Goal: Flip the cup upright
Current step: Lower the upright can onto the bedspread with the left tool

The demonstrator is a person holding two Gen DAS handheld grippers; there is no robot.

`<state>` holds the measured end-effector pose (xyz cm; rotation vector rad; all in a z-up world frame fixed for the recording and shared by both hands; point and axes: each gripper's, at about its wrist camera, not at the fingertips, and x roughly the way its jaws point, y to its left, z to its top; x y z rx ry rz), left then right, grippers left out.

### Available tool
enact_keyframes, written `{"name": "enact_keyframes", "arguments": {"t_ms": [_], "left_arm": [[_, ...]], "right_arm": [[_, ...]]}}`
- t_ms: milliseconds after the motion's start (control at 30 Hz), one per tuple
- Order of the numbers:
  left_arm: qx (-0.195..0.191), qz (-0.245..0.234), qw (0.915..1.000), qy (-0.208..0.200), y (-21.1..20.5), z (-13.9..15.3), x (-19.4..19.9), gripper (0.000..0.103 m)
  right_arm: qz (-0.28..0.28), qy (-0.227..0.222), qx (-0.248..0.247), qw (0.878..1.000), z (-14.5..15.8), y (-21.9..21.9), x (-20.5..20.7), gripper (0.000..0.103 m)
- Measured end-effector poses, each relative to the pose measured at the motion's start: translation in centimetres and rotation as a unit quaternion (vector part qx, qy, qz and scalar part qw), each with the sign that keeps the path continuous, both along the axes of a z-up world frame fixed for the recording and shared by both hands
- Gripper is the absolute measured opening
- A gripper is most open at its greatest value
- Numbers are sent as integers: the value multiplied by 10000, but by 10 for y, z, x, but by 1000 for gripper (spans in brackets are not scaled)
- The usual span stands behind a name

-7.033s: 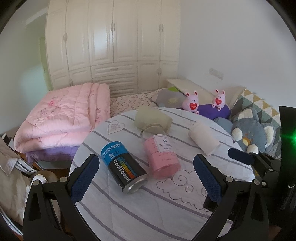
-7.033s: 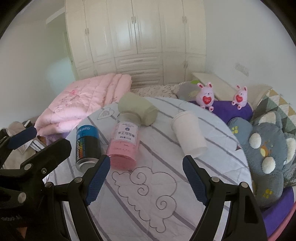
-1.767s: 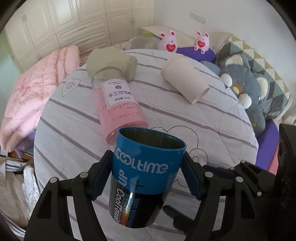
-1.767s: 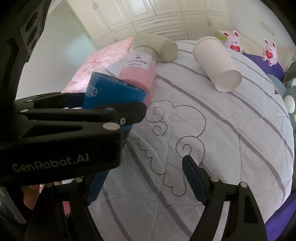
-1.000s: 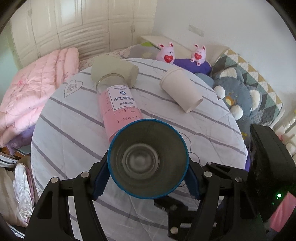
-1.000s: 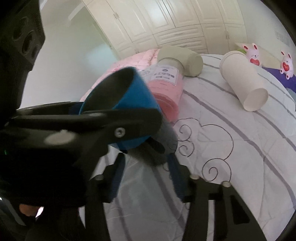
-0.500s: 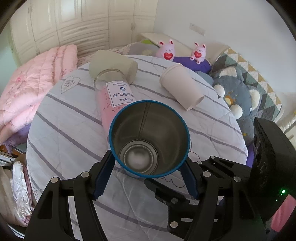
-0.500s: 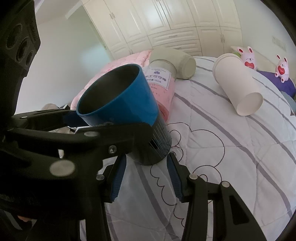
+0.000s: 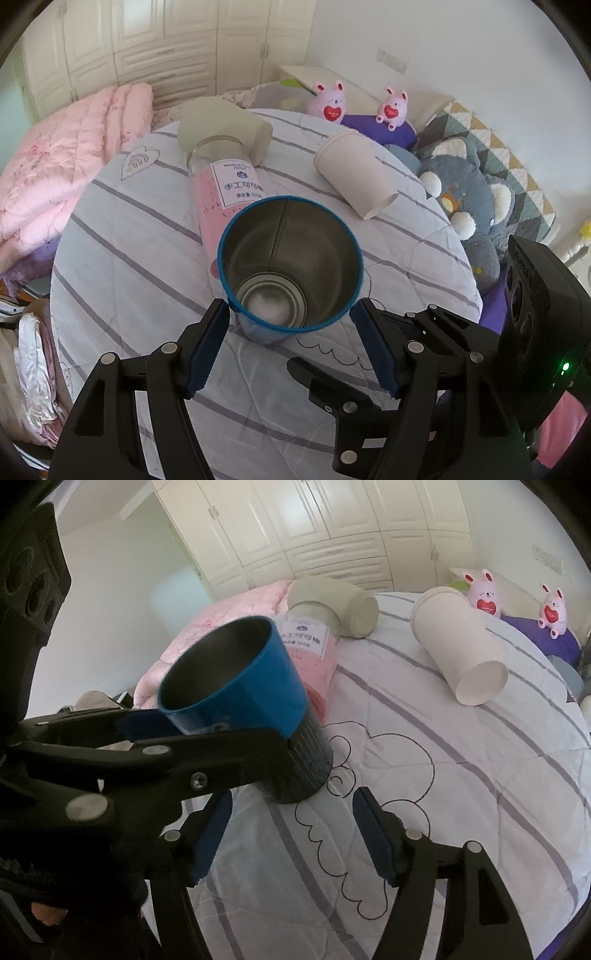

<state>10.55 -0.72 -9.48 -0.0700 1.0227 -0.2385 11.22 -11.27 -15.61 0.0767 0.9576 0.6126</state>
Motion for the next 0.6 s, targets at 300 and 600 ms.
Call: {"name": "enact_keyframes", "arguments": {"t_ms": [300,600], "left_arm": [[35,-2,9998,-193,2,16,-12,74],[92,-89,9992,-367,6,30,-35,75]], "right_arm": [[-119,104,-92,9998,11,-8,-9,77],[-119,102,-334,9993,33,-12,-23,79]]}}
